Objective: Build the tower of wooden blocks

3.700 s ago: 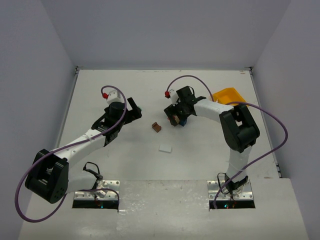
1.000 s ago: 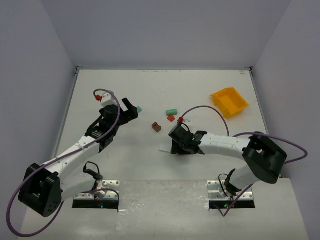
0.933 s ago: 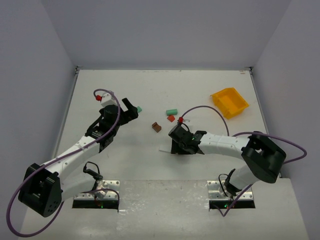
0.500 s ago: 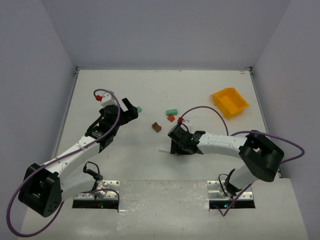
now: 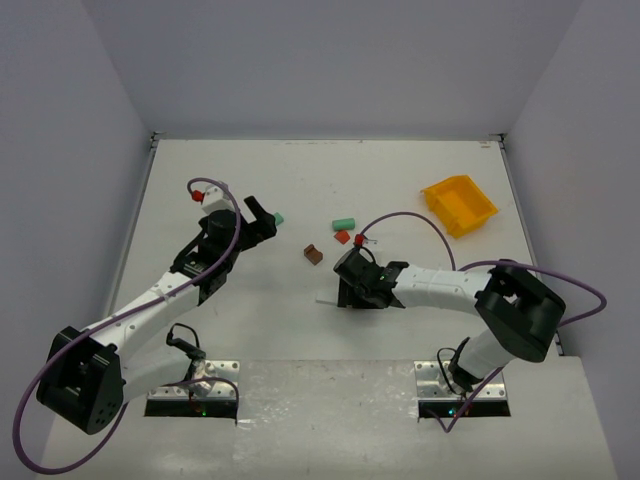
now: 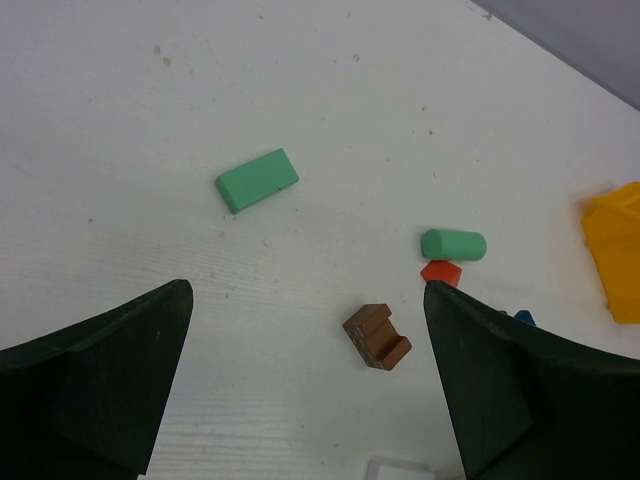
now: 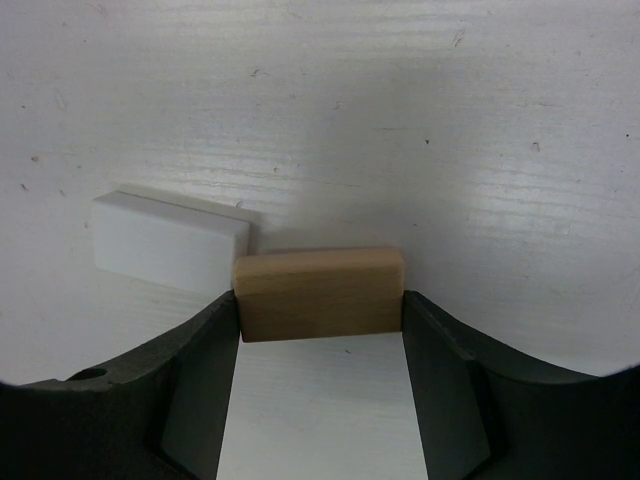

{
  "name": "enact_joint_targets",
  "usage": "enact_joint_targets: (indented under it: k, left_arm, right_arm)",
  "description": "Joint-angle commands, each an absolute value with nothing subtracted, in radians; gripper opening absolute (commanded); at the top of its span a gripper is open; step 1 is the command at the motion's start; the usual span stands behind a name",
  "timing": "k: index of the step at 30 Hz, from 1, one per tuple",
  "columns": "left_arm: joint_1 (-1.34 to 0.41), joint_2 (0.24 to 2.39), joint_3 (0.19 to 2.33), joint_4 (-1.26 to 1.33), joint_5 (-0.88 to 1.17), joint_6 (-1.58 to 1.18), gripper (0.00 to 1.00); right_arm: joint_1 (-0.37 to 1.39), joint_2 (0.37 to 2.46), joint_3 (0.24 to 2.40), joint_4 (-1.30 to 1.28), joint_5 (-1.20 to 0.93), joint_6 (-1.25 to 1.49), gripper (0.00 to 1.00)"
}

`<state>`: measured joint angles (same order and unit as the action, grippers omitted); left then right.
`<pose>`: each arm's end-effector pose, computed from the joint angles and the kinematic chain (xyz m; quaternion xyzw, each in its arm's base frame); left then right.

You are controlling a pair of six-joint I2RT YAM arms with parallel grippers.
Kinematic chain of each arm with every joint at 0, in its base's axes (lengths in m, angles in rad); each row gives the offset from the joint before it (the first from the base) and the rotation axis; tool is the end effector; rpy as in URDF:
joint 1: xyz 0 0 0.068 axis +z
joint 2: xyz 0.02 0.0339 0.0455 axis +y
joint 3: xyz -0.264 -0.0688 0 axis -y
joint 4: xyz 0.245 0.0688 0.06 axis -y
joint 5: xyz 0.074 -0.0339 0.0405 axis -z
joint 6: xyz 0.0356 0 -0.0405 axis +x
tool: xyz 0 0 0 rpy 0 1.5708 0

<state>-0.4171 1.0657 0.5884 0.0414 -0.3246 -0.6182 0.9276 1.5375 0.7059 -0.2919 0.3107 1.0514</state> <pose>0.2195 -0.0849 0.2398 -0.1699 0.8193 -0.1441 0.5284 0.1690 0.2073 0.1394 0.0938 0.9594 0.1003 0.2464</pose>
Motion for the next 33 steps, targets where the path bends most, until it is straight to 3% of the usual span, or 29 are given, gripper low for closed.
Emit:
enact_joint_targets:
  k: [1,5,15,19,21,28,33]
  left_arm:
    - [-0.408,1.058,0.583,0.083,-0.318,-0.624,1.0]
    - [-0.408,1.054,0.58,0.083,-0.318,-0.625,1.0]
    - [-0.408,1.054,0.578,0.083,-0.31,-0.627,1.0]
    - [-0.408,1.052,0.578,0.083,-0.311,-0.626,1.0]
    - [-0.408,1.052,0.58,0.083,-0.311,-0.624,1.0]
    - [-0.408,1.042,0.575,0.077,-0.328,-0.626,1.0]
    - [-0.408,1.045,0.572,0.085,-0.334,-0.623,1.0]
  right_arm:
    - [0.937,1.535,0.739,-0.284,0.336,1.077,0.65]
    - [0.937,1.533,0.739,-0.283,0.335,1.077,0.71]
    - [0.939,1.506,0.729,-0.272,0.323,1.055,0.74]
    - [0.939,1.458,0.699,-0.245,0.319,0.97,0.84]
    - [0.94,1.404,0.664,-0.18,0.291,0.852,0.98]
    - [0.94,1.285,0.632,-0.209,0.276,0.45,0.99]
    - [0.941,1.342,0.636,-0.337,0.348,0.396,0.99]
